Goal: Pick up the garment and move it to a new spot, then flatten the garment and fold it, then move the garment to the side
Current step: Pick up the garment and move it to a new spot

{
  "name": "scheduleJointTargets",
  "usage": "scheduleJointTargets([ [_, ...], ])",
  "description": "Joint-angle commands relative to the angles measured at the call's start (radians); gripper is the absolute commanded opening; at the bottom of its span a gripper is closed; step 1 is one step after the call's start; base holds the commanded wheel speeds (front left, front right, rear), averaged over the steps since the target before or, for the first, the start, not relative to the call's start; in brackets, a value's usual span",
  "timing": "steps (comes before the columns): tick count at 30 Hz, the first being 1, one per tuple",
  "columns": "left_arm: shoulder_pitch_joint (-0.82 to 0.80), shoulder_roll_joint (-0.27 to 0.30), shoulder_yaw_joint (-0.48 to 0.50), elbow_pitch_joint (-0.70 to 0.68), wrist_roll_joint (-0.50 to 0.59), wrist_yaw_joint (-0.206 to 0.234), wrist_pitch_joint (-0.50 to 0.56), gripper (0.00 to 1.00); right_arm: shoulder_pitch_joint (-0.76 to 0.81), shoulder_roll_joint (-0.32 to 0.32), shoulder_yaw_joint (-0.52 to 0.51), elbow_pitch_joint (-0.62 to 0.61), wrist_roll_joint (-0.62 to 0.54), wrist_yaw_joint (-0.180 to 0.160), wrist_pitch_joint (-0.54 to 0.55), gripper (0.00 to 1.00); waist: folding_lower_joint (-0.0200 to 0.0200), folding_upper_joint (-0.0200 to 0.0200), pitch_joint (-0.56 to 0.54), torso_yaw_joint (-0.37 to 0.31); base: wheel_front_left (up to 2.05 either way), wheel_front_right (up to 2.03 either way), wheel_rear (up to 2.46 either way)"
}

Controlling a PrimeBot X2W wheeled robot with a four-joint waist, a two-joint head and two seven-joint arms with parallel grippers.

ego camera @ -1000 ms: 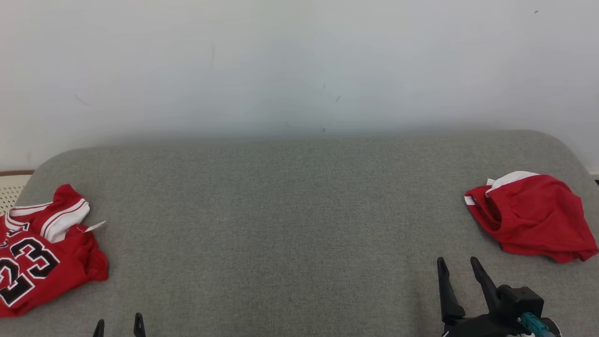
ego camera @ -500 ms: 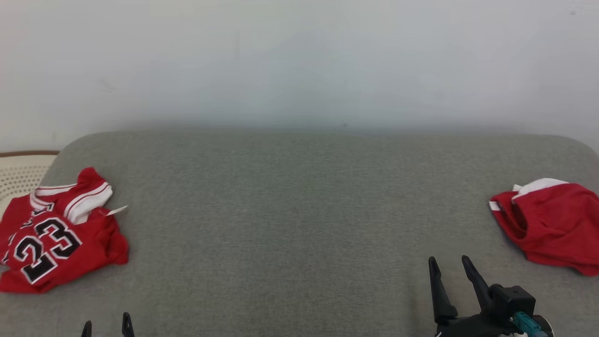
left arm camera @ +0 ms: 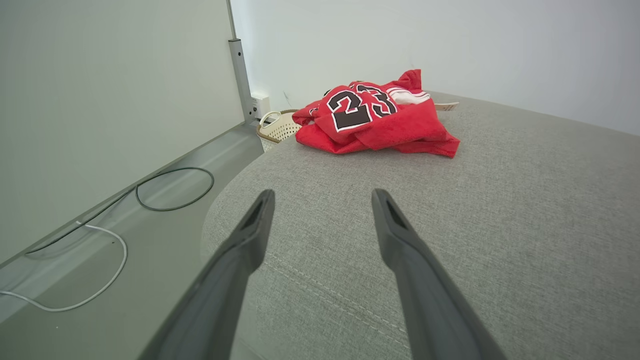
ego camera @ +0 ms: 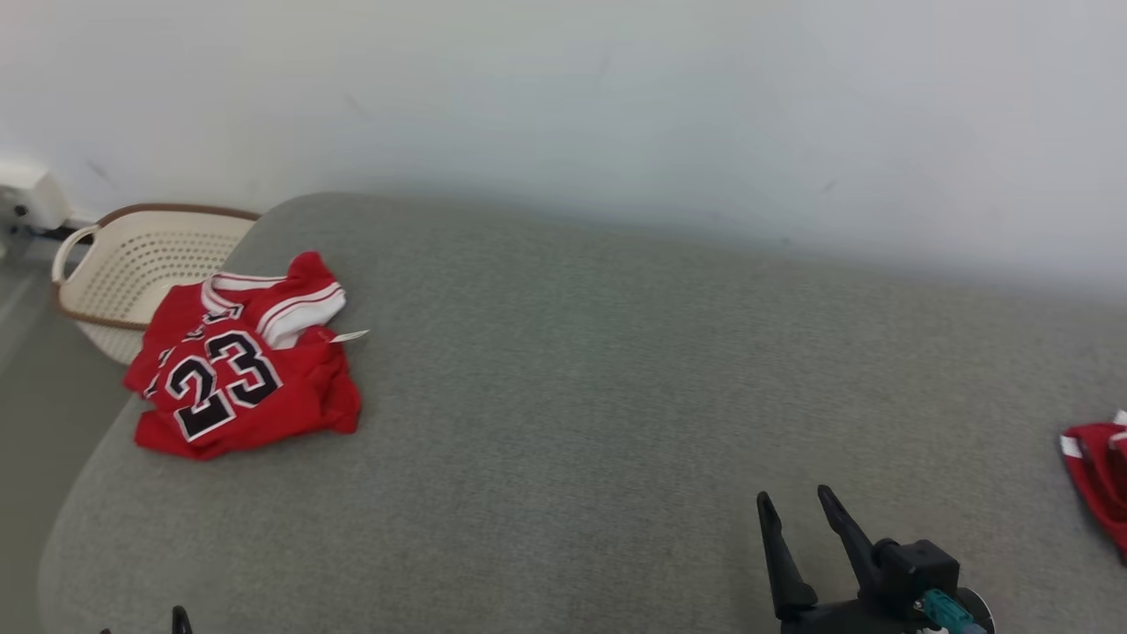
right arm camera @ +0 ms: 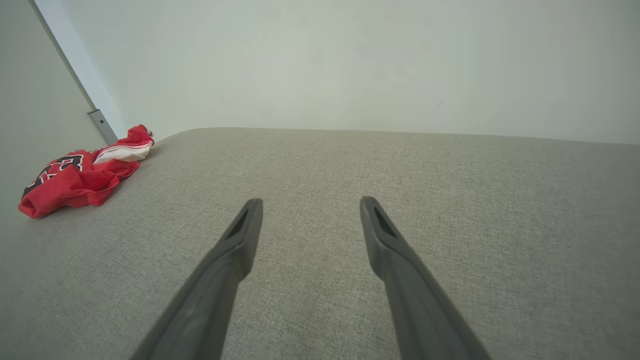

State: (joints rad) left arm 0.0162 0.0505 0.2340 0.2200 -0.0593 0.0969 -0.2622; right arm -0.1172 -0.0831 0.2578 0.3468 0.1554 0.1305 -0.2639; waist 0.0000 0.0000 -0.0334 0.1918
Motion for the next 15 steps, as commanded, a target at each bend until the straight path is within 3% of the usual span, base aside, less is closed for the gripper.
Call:
scheduleJointTargets([
  [1, 0.007, 0.000, 0.013, -0.003, 0.000, -0.001, -0.004, 1.00, -0.013, 0.002, 0.014, -0.004, 0.004, 0.000, 0.000, 1.00, 0.0000, 0.0000, 0.014, 0.063, 0.00, 0.00, 0.00],
  [15, 0.036, 0.000, 0.006, -0.053, -0.053, 0.025, -0.004, 1.00, -0.029, -0.013, 0.072, -0.025, 0.019, 0.000, 0.000, 1.00, 0.0000, 0.0000, 0.036, 0.172, 0.00, 0.00, 0.00],
])
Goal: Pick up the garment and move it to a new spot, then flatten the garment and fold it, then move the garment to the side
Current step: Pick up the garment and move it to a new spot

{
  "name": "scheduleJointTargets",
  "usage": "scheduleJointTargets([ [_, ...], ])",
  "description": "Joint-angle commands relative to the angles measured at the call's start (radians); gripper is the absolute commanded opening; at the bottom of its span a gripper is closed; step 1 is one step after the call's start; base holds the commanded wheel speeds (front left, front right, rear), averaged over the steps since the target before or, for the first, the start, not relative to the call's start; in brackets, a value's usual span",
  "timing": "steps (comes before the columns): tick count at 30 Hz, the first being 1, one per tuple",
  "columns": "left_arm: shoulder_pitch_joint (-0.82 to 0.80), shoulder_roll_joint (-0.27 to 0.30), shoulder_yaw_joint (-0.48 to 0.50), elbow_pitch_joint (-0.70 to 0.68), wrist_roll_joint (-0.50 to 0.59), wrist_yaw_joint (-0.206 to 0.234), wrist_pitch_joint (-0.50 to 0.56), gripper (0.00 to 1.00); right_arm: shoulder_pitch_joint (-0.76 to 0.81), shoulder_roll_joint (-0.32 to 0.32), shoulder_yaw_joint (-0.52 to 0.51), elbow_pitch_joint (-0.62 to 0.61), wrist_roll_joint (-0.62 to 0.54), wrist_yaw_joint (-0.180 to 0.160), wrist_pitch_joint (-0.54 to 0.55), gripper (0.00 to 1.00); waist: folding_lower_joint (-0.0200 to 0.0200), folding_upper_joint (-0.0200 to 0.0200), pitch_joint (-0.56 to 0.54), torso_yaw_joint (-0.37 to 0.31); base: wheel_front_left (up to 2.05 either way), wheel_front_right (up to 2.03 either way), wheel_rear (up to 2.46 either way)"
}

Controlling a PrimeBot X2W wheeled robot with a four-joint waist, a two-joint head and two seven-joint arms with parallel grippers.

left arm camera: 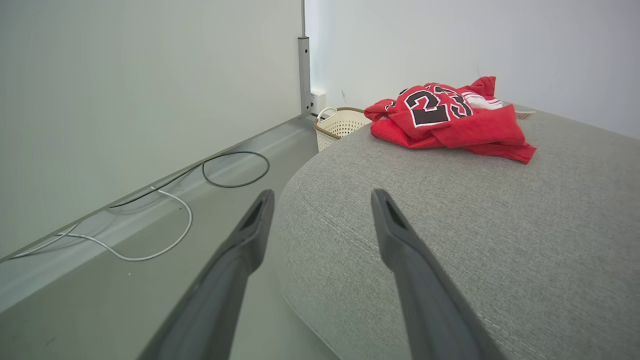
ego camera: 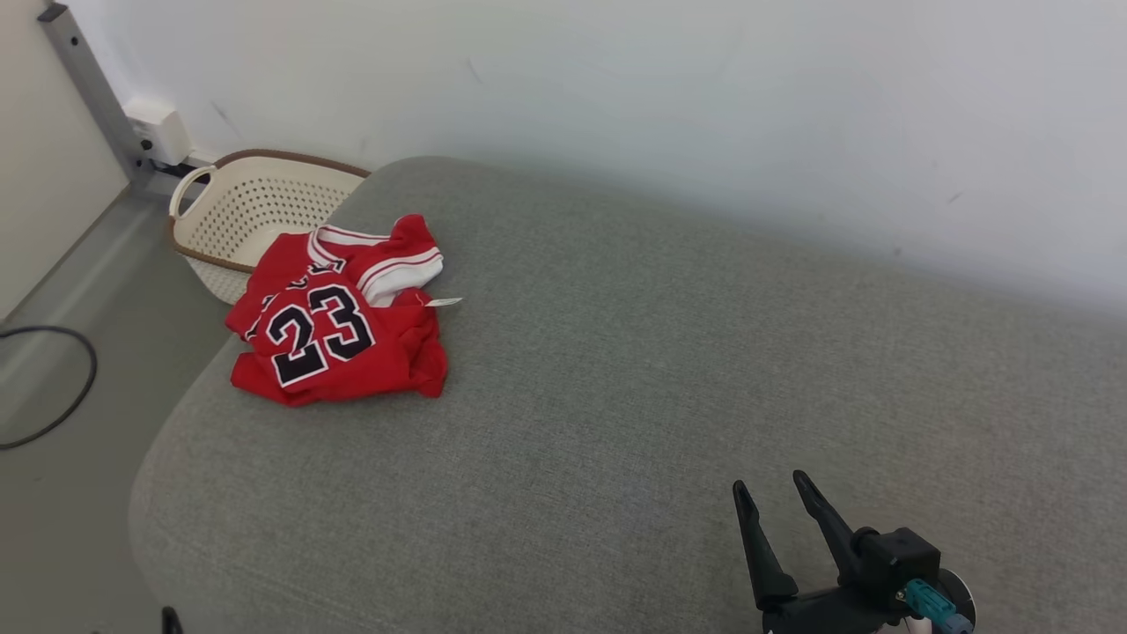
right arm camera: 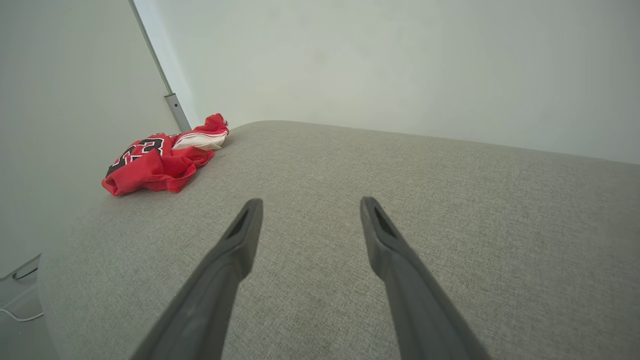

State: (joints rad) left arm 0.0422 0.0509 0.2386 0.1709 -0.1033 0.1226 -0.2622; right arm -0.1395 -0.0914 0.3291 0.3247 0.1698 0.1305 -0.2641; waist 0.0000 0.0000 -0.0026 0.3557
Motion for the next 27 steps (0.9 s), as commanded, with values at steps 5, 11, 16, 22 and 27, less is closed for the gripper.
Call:
scheduleJointTargets([
  [5, 0.014, 0.000, -0.011, 0.021, -0.045, -0.016, -0.004, 1.00, -0.010, -0.010, 0.004, 0.003, 0.009, 0.000, 0.000, 1.00, 0.0000, 0.0000, 0.015, -0.005, 0.00, 0.00, 0.00],
  [11, -0.074, 0.005, 0.022, 0.070, -0.060, -0.051, -0.004, 1.00, -0.021, -0.031, 0.004, -0.007, -0.003, 0.000, 0.000, 1.00, 0.0000, 0.0000, 0.063, -0.048, 0.00, 0.00, 0.00],
  [16, -0.187, 0.051, 0.051, 0.152, -0.064, -0.089, -0.004, 1.00, -0.041, -0.055, -0.001, -0.018, -0.009, 0.000, 0.000, 1.00, 0.0000, 0.0000, 0.107, -0.086, 0.00, 0.00, 0.00],
  [22, -0.378, 0.116, 0.066, 0.278, -0.066, -0.112, -0.004, 1.00, -0.068, -0.091, 0.003, -0.037, -0.015, 0.000, 0.000, 1.00, 0.0000, 0.0000, 0.168, -0.128, 0.00, 0.00, 0.00],
  [27, -0.545, 0.194, 0.056, 0.421, -0.066, -0.156, -0.004, 1.00, -0.091, -0.107, -0.007, -0.059, -0.022, 0.000, 0.000, 1.00, 0.0000, 0.0000, 0.222, -0.168, 0.00, 0.00, 0.00],
])
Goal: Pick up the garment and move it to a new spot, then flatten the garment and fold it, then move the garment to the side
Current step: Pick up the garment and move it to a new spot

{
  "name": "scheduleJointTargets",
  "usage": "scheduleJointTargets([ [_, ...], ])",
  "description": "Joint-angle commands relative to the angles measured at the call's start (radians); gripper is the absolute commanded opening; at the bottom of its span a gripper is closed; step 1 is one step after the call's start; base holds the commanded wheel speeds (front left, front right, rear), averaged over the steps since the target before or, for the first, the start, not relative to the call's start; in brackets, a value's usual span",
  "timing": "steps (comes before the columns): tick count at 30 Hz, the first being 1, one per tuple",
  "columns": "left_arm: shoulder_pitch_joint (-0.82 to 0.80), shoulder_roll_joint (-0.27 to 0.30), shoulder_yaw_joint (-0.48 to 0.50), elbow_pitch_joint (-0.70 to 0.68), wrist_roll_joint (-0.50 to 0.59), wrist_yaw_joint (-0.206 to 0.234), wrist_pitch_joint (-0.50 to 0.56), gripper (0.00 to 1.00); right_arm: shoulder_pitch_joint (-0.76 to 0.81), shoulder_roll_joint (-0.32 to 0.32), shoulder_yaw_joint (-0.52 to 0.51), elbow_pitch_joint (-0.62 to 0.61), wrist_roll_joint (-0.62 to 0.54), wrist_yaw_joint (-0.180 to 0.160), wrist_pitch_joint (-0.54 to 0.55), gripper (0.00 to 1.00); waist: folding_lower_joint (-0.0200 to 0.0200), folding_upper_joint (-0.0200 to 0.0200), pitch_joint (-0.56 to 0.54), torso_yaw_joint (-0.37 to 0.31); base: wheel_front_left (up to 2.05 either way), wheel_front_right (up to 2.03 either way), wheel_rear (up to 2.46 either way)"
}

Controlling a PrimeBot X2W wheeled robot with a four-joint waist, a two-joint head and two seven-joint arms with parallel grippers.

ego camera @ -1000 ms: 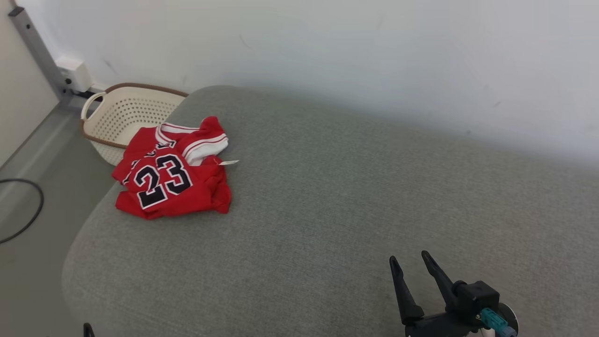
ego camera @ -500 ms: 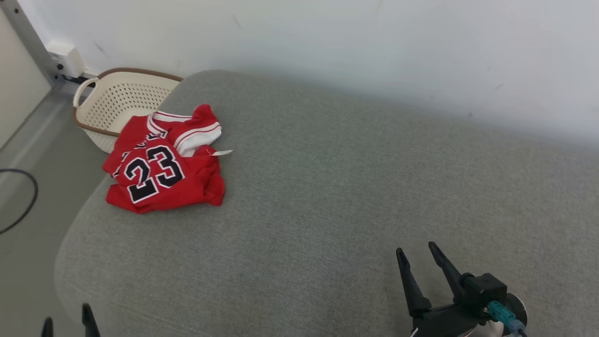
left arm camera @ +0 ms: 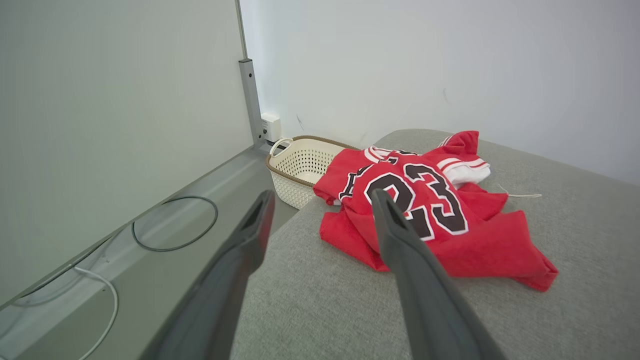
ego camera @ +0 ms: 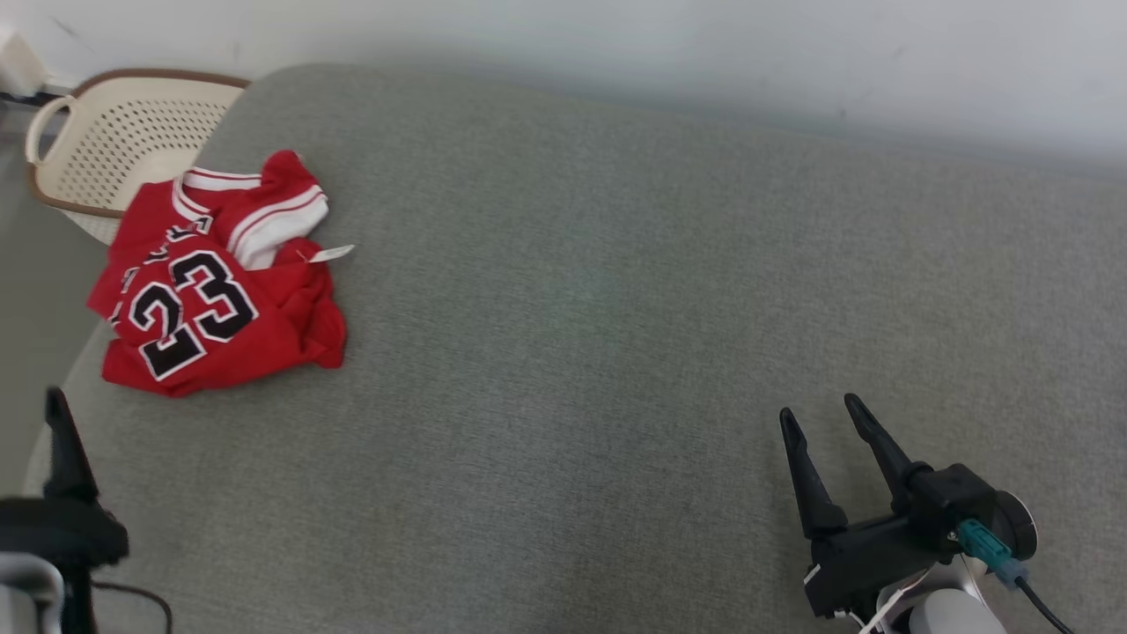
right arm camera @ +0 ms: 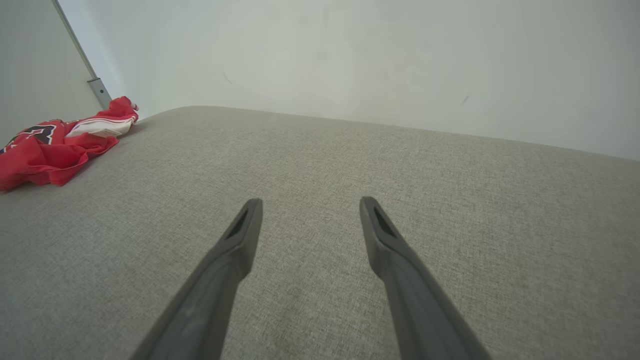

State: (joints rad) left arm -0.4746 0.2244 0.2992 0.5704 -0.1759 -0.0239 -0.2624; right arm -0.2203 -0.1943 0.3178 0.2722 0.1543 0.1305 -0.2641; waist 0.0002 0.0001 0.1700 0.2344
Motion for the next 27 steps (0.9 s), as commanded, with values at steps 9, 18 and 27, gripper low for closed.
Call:
scheduleJointTargets([
  [9, -0.272, 0.121, -0.059, 0.230, -0.013, -0.082, 0.035, 1.00, -0.054, -0.032, -0.014, -0.048, -0.019, 0.000, 0.000, 1.00, -0.0002, -0.0001, 0.156, -0.107, 0.00, 0.00, 0.00],
  [18, -0.429, 0.165, -0.172, 0.308, -0.042, -0.105, 0.128, 1.00, -0.078, -0.045, -0.030, -0.066, -0.025, 0.000, 0.000, 1.00, -0.0002, -0.0001, 0.223, -0.143, 0.00, 0.00, 0.00],
  [27, -0.530, 0.238, -0.348, 0.343, -0.085, -0.106, 0.198, 1.00, -0.098, -0.048, -0.029, -0.069, -0.019, 0.000, 0.000, 1.00, -0.0002, -0.0001, 0.271, -0.185, 0.00, 0.00, 0.00],
])
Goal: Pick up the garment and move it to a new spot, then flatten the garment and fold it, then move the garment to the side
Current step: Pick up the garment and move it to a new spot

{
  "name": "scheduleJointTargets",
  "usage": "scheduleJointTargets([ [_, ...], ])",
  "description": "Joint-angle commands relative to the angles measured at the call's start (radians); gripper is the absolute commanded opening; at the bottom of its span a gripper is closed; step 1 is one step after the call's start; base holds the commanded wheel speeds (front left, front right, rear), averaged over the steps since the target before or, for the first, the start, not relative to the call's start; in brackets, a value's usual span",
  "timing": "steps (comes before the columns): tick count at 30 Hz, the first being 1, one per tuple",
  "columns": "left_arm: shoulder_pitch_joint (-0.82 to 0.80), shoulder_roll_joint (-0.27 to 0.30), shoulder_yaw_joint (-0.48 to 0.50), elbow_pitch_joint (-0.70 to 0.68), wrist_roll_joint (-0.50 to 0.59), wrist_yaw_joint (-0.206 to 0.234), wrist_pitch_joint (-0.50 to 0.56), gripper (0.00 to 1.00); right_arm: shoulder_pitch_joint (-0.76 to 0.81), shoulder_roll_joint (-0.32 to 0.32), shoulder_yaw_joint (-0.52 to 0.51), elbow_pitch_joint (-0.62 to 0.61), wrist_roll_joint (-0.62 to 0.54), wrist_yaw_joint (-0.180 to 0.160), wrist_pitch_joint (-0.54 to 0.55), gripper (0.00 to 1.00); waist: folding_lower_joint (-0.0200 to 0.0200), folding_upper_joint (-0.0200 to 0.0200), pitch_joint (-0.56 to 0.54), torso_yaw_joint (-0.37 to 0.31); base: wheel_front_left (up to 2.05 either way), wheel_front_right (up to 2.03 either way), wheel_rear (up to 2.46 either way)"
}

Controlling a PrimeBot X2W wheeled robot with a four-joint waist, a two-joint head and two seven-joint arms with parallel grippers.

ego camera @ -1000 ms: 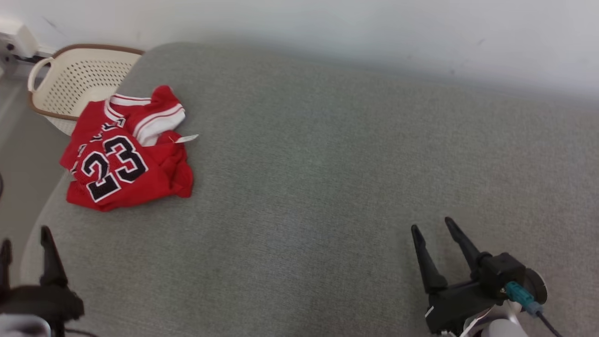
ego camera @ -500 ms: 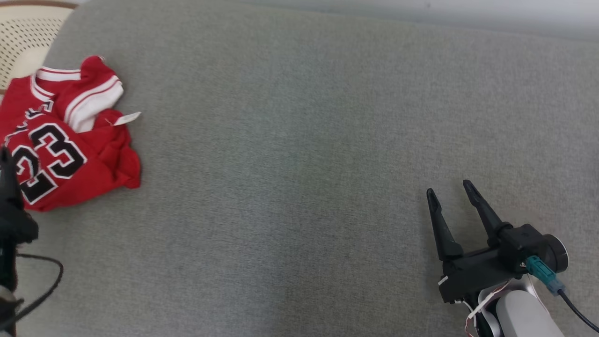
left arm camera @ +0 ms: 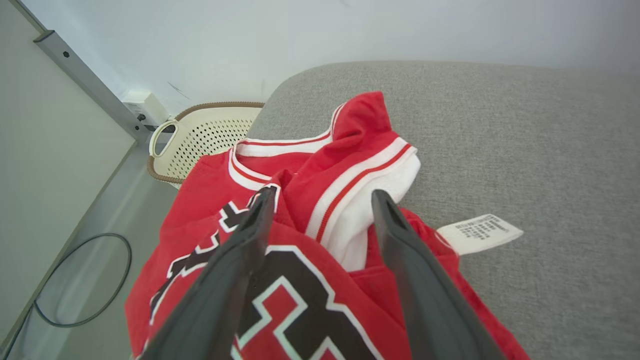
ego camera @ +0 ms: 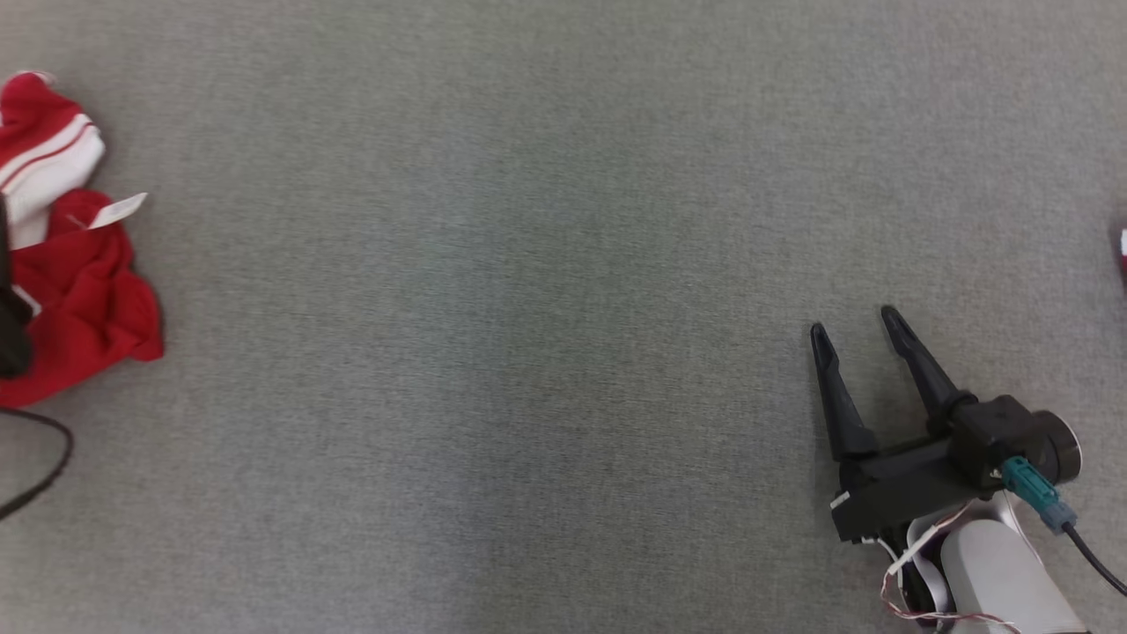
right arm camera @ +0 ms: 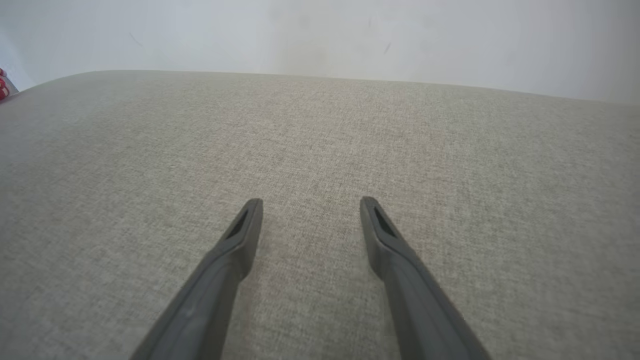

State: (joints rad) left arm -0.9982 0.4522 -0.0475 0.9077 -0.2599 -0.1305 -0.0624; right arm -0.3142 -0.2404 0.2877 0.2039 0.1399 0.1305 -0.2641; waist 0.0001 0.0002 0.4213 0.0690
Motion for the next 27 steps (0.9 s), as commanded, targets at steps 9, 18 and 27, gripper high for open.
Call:
scheduleJointTargets([
  [9, -0.054, 0.039, -0.037, 0.093, -0.041, 0.008, 0.022, 1.00, -0.022, 0.003, -0.001, 0.005, 0.002, 0.000, 0.001, 1.00, -0.0001, -0.0002, 0.062, -0.065, 0.00, 0.00, 0.00],
  [18, -0.088, 0.048, -0.014, 0.180, -0.074, 0.031, -0.005, 0.00, -0.020, 0.019, -0.005, 0.009, 0.008, 0.000, 0.001, 1.00, -0.0001, -0.0002, 0.070, -0.096, 0.00, 0.00, 0.00],
  [27, -0.080, 0.066, -0.078, 0.171, -0.016, 0.019, -0.181, 0.00, -0.019, 0.055, 0.005, 0.032, 0.025, 0.000, 0.001, 1.00, -0.0001, -0.0002, 0.023, -0.115, 0.00, 0.00, 0.00],
])
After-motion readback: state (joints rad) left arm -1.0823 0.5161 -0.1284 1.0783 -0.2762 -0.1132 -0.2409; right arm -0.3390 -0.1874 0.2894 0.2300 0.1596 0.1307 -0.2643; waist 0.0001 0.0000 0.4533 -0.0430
